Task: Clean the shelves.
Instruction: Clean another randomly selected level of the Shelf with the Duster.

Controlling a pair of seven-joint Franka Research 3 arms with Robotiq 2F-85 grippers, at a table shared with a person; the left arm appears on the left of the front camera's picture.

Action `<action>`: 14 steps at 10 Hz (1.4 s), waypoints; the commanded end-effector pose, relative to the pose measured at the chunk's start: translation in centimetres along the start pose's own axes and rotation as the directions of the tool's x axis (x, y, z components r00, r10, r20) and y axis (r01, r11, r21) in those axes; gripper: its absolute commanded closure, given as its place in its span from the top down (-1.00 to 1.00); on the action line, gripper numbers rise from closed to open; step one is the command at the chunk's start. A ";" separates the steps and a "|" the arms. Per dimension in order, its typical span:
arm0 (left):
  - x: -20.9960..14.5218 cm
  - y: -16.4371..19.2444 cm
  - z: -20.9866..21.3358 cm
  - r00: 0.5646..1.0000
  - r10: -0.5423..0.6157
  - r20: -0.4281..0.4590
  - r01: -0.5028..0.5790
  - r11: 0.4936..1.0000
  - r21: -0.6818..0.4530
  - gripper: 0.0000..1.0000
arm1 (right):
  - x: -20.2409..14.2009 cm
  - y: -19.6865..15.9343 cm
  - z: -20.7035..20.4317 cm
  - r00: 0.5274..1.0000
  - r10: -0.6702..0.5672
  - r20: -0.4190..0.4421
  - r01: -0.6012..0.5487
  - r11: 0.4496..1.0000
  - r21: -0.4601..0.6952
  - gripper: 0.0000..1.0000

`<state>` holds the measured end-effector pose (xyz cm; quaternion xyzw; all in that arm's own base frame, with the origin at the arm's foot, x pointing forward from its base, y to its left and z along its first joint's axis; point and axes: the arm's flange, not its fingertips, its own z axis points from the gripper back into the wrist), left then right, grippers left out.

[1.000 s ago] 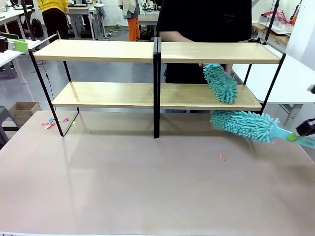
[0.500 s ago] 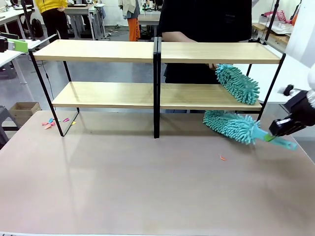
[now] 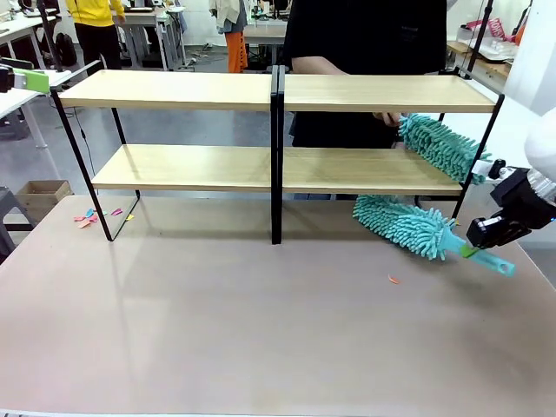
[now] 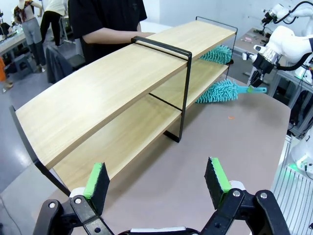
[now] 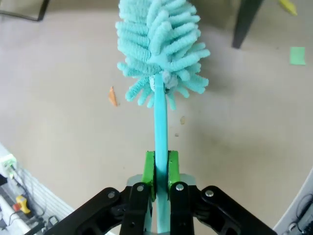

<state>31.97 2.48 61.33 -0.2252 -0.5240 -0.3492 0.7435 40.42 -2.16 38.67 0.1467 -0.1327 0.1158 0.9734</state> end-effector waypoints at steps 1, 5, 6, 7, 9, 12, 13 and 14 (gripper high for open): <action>-0.1 0.1 -0.1 1.000 0.002 0.000 -0.002 1.000 -0.004 1.00 | -14.0 4.5 -1.9 0.998 -0.053 0.032 0.057 0.989 -0.134 -0.75; -0.1 0.1 -0.1 1.000 0.002 0.000 -0.002 1.000 -0.004 1.00 | -17.3 7.3 0.2 0.990 -0.110 -0.090 0.088 0.973 -0.216 -0.75; -0.1 0.1 -0.1 1.000 0.002 0.000 -0.002 1.000 -0.004 1.00 | -18.0 8.5 1.0 0.987 -0.113 -0.114 0.084 0.969 -0.231 -0.75; -0.1 0.1 -0.1 1.000 0.002 0.000 -0.002 1.000 -0.004 1.00 | -18.9 9.8 1.9 0.984 -0.126 -0.126 0.088 0.959 -0.268 -0.75; -0.1 0.1 -0.1 1.000 0.002 0.000 -0.002 1.000 -0.004 1.00 | -19.9 10.7 0.9 0.984 -0.151 -0.098 0.105 0.924 -0.367 -0.75; -0.1 0.1 -0.1 1.000 0.002 0.000 -0.002 1.000 -0.004 1.00 | -18.6 11.5 -3.2 0.996 -0.078 -0.042 0.057 0.929 -0.366 -0.75; -0.1 0.1 -0.1 1.000 0.002 0.000 -0.002 1.000 -0.004 1.00 | -18.5 12.4 -4.5 0.998 -0.030 -0.050 0.008 0.923 -0.384 -0.75; -0.1 0.1 -0.1 1.000 0.002 0.000 -0.002 1.000 -0.004 1.00 | -18.5 12.5 -5.6 0.996 -0.029 -0.082 -0.006 0.919 -0.395 -0.75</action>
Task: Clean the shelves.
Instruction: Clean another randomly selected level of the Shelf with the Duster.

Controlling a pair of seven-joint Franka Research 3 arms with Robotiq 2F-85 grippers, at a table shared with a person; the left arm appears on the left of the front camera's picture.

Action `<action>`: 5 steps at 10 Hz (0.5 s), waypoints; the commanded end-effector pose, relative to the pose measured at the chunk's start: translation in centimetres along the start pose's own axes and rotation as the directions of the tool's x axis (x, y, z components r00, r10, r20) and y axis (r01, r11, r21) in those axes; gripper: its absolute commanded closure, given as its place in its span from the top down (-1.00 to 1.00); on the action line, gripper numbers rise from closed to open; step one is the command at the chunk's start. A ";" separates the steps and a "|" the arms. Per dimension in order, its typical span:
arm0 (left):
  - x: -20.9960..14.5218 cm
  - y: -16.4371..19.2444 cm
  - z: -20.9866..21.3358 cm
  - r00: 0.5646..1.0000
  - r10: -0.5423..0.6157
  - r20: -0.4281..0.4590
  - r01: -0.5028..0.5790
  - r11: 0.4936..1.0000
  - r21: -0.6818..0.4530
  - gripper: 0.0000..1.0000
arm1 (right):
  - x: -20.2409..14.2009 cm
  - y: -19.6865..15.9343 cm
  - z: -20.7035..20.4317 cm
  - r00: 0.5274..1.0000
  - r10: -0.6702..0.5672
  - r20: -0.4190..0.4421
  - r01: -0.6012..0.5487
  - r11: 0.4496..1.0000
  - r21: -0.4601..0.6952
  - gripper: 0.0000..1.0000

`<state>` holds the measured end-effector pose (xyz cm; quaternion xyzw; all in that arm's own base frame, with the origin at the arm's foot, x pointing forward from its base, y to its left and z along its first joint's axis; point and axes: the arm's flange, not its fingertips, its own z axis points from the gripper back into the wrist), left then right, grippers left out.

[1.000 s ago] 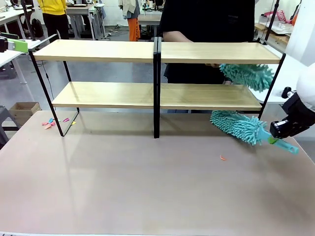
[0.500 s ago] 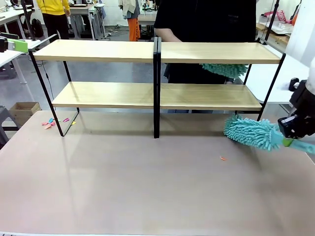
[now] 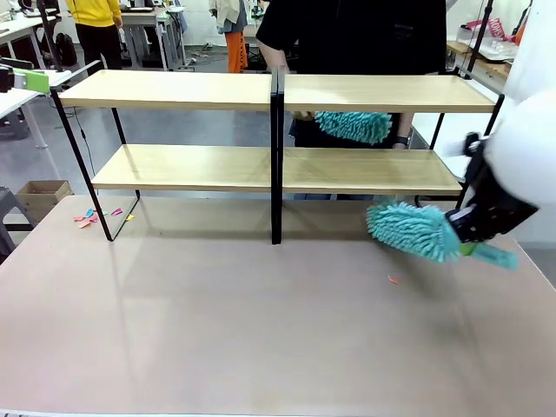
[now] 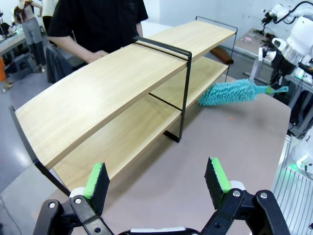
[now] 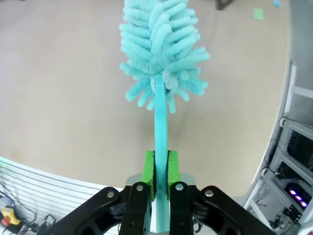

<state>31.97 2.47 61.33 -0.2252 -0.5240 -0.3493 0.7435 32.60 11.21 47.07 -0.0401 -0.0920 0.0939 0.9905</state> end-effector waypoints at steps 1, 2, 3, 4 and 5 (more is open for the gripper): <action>-0.1 0.1 -0.1 1.000 0.002 0.000 -0.002 1.000 -0.004 1.00 | -14.6 0.2 -14.1 1.000 -0.022 0.018 0.023 0.998 -0.057 -0.75; -0.1 0.1 -0.1 1.000 0.002 0.000 -0.002 1.000 -0.004 1.00 | -14.6 0.0 -14.4 0.999 -0.042 0.023 0.044 0.993 -0.112 -0.75; -0.1 0.1 -0.1 1.000 0.002 0.000 -0.002 1.000 -0.004 1.00 | -14.6 -0.3 -14.8 0.999 -0.050 0.006 0.050 0.990 -0.130 -0.75; -0.1 0.1 -0.1 1.000 0.002 0.000 -0.002 1.000 -0.004 1.00 | -14.8 -0.3 -15.3 0.998 -0.061 -0.014 0.058 0.987 -0.151 -0.75; -0.1 0.1 -0.1 1.000 0.002 0.000 -0.002 1.000 -0.004 1.00 | -14.9 -0.4 -15.6 0.997 -0.074 -0.026 0.068 0.982 -0.176 -0.75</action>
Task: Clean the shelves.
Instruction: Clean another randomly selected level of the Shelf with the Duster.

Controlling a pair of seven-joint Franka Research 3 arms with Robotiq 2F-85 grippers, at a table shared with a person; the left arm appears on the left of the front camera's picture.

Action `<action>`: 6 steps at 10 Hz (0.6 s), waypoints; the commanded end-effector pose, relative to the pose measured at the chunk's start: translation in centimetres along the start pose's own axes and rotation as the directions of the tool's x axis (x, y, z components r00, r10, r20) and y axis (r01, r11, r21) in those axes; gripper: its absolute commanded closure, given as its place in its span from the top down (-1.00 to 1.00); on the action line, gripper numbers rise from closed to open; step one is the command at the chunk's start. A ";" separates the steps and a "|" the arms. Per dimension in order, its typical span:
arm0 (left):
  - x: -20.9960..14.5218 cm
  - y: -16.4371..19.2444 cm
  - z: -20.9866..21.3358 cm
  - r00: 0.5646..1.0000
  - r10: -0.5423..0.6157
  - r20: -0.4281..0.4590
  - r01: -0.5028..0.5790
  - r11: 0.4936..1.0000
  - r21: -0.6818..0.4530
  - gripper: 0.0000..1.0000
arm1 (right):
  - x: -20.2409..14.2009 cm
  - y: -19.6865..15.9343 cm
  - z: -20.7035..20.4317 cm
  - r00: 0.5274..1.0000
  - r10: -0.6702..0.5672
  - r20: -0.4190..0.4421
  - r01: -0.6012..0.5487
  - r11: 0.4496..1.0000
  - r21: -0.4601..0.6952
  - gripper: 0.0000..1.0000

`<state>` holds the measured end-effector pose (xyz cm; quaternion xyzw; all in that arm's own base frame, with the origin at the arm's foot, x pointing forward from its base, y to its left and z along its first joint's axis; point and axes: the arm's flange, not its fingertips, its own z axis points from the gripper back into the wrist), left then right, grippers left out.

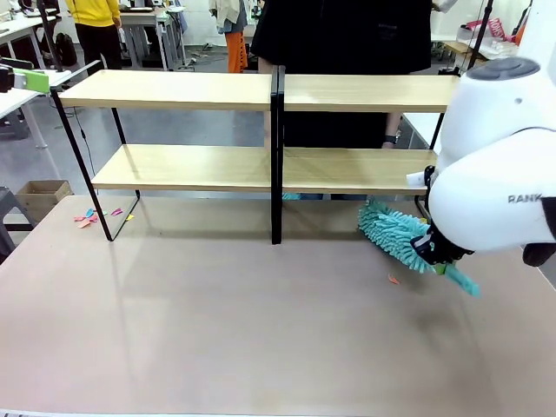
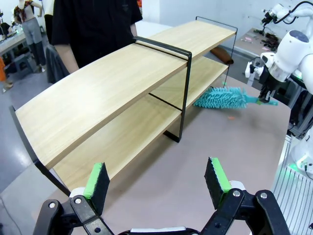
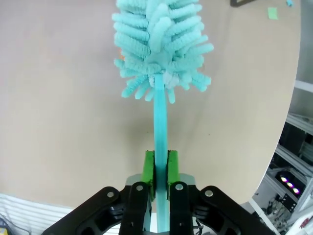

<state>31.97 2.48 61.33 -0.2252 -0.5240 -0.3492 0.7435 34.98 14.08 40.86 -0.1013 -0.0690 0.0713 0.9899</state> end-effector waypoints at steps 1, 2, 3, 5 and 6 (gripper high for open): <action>-0.1 0.1 -0.1 1.000 0.002 0.000 -0.002 1.000 -0.004 1.00 | -16.1 -3.0 -10.9 0.998 -0.064 0.026 0.066 0.993 -0.098 -0.75; -0.1 0.1 -0.1 1.000 0.002 0.000 -0.002 1.000 -0.004 1.00 | -16.1 -3.5 -11.1 0.995 -0.089 0.035 0.093 0.988 -0.125 -0.75; -0.1 0.1 -0.1 1.000 0.002 0.000 -0.002 1.000 -0.004 1.00 | -16.1 -3.8 -11.3 0.992 -0.111 0.053 0.118 0.979 -0.164 -0.75; -0.1 0.1 -0.1 1.000 0.002 0.000 -0.002 1.000 -0.004 1.00 | -16.1 -4.7 -11.6 0.987 -0.158 0.042 0.163 0.969 -0.186 -0.75; -0.1 0.1 -0.1 1.000 0.002 0.000 -0.002 1.000 -0.004 1.00 | -16.2 -5.1 -11.8 0.980 -0.189 0.069 0.200 0.956 -0.214 -0.75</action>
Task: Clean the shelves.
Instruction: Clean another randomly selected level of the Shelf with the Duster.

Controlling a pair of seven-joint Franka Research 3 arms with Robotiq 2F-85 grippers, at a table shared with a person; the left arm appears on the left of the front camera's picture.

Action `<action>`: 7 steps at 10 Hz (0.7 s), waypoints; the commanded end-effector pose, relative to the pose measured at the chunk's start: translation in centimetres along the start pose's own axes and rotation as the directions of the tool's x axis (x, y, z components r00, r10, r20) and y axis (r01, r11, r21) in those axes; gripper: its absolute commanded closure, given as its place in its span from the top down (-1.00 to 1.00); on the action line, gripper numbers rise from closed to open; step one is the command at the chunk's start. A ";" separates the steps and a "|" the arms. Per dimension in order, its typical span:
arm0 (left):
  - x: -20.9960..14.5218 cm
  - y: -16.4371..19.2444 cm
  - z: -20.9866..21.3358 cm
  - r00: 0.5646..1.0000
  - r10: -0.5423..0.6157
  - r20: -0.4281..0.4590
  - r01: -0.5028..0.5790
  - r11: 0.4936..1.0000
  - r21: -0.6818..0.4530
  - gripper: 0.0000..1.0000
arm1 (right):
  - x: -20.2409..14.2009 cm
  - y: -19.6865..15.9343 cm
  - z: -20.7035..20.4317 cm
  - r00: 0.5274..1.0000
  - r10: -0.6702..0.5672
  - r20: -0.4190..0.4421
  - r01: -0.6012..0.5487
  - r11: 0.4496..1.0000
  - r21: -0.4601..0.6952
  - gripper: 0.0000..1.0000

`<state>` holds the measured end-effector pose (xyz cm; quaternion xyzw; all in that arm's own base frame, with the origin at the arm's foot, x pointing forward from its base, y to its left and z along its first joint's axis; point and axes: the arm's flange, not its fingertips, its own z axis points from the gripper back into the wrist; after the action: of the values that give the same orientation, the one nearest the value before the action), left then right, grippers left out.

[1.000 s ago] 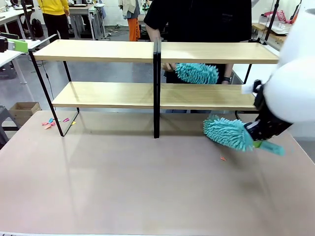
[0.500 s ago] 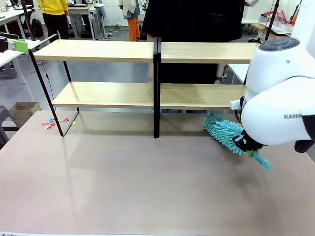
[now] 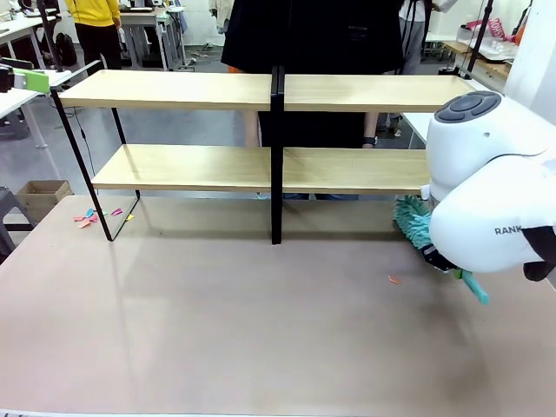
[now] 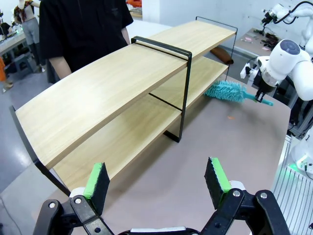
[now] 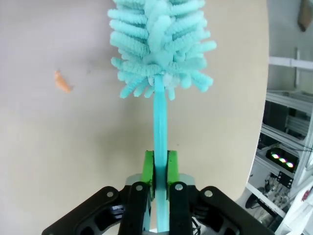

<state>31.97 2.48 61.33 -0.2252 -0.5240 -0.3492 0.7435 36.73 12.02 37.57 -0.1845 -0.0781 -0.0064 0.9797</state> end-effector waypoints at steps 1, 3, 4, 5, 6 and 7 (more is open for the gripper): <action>-0.1 0.1 -0.1 1.000 0.002 0.000 -0.002 1.000 -0.004 1.00 | -16.5 -4.8 -8.7 0.987 -0.087 0.132 0.093 0.995 -0.043 -0.75; -0.1 0.1 -0.1 1.000 0.002 0.000 -0.002 1.000 -0.004 1.00 | -16.5 -5.5 -7.7 0.961 -0.102 0.257 0.118 0.992 -0.046 -0.75; -0.1 0.1 -0.1 1.000 0.002 0.000 -0.002 1.000 -0.004 1.00 | -16.5 -5.5 -7.9 0.955 -0.104 0.278 0.124 0.991 -0.057 -0.75; -0.1 0.1 -0.1 1.000 0.002 0.000 -0.002 1.000 -0.004 1.00 | -16.4 -5.4 -7.7 0.949 -0.074 0.307 0.097 0.993 -0.061 -0.75; -0.1 0.1 -0.1 1.000 0.002 0.000 -0.002 1.000 -0.004 1.00 | -16.5 -4.8 -7.8 0.955 -0.040 0.294 0.057 0.997 -0.049 -0.75; -0.1 0.1 -0.1 1.000 0.002 0.000 -0.002 1.000 -0.004 1.00 | -16.4 -4.4 -8.0 0.961 -0.012 0.277 0.024 0.999 -0.039 -0.75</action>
<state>31.97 2.48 61.33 -0.2252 -0.5240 -0.3492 0.7434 38.87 12.38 36.90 -0.2196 -0.2013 0.0039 0.9546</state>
